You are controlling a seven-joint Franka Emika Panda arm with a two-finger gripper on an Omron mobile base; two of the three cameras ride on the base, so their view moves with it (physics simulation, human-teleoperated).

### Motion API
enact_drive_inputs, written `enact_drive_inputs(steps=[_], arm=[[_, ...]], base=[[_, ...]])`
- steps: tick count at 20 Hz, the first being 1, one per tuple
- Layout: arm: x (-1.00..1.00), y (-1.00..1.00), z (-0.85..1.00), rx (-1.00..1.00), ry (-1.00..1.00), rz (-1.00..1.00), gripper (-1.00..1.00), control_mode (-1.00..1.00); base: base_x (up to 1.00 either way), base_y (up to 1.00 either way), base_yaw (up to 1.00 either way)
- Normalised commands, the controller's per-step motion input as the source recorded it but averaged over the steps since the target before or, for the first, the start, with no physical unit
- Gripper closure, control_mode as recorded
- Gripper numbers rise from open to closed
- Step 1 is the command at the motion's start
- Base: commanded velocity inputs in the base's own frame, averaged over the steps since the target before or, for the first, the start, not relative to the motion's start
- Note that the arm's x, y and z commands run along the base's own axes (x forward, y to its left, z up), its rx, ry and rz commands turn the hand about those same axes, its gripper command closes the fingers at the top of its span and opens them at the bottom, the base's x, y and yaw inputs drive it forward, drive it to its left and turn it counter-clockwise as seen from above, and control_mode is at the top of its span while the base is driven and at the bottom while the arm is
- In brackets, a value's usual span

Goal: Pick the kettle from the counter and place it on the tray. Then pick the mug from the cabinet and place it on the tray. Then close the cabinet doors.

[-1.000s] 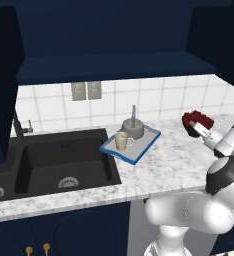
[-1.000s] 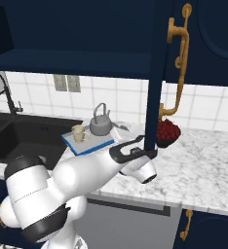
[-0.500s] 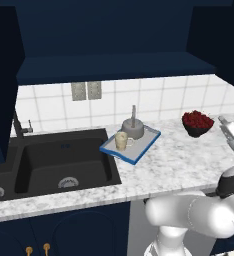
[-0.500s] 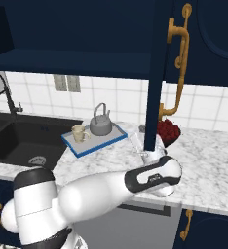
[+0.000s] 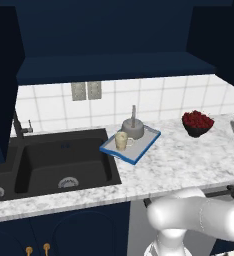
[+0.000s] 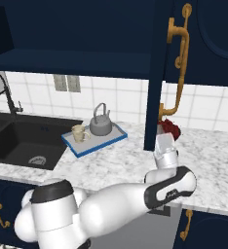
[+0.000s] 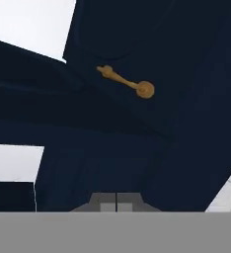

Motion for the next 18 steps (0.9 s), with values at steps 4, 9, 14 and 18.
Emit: enact_drive_inputs(steps=[4, 9, 14, 18], arm=[[-0.11, -0.49, 0.51, 0.17, -0.20, 0.12, 1.00, -1.00], [0.00, -0.50, 0.37, 0.13, -0.11, 0.13, 1.00, -1.00], [-0.10, -0.11, 0.53, 0.02, -0.15, 0.05, 1.00, -1.00], [-0.42, 0.55, 0.58, -0.04, -0.09, -0.04, 1.00, -1.00]], base=[[0.00, 0.00, 0.00], [0.00, 0.00, 0.00], [0.00, 0.00, 0.00], [0.00, 0.00, 0.00]])
